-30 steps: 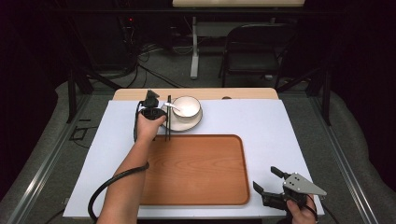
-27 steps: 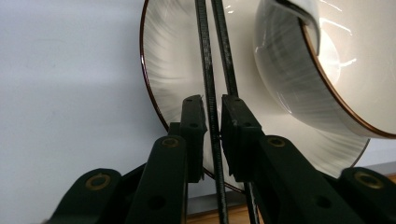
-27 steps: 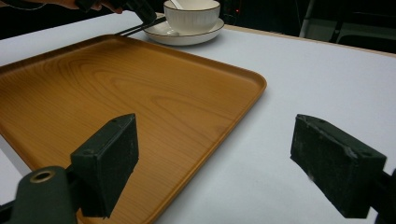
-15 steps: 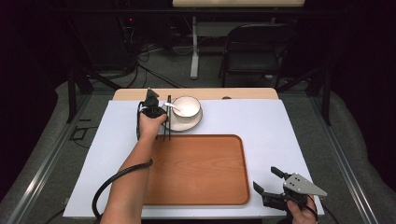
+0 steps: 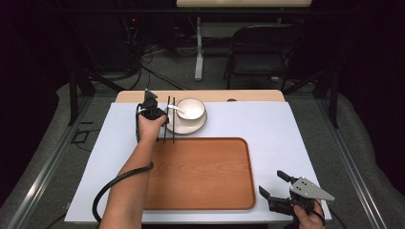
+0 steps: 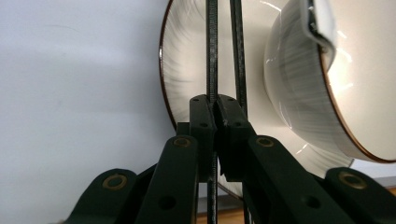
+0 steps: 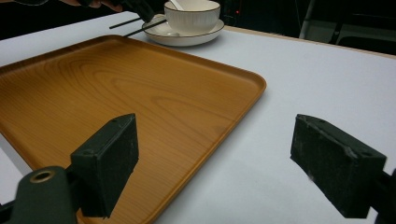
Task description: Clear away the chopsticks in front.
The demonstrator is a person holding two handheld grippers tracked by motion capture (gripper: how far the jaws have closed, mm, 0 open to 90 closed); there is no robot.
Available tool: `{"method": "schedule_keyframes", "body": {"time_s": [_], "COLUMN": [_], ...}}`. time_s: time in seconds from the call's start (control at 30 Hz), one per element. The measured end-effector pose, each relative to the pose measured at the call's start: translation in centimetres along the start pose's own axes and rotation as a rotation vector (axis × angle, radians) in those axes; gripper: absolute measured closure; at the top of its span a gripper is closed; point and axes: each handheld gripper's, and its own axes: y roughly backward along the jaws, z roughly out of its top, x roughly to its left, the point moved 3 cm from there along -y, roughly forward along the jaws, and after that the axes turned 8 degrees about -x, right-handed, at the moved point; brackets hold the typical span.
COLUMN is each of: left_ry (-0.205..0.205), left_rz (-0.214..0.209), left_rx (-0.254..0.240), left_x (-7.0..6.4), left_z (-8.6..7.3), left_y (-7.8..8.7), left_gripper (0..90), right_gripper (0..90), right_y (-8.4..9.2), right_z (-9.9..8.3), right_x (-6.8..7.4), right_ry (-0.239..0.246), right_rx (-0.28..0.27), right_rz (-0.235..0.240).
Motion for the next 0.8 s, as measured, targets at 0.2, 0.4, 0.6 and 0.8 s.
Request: {"method": "schedule_keyframes", "body": {"time_s": [0.2,0.4,0.6,0.8], "left_ry": [0.003,-0.017,-0.067,-0.073], "left_rz": [-0.036,-0.057,-0.045,-0.092], "left_rx": [-0.019,-0.028,-0.019,-0.022], "left_x": [0.7,1.6,2.6,3.6], "left_z": [-0.7,-2.5,-4.8,-7.1], "left_y": [1.8,4.0,6.6,8.8], "left_gripper": [85.9,85.9,85.9,85.9], "right_gripper": [14.7,14.7,14.7,14.7], "right_y": [0.0,-0.1,-0.2,-0.2], "right_z": [0.0,0.1,0.0,0.1], "right_x": [0.0,0.1,0.1,0.1], "right_ry": [0.001,0.003,0.000,0.004], "right_rx": [0.005,0.005,0.009,0.008], "right_rz": [0.002,0.003,0.002,0.000]}}
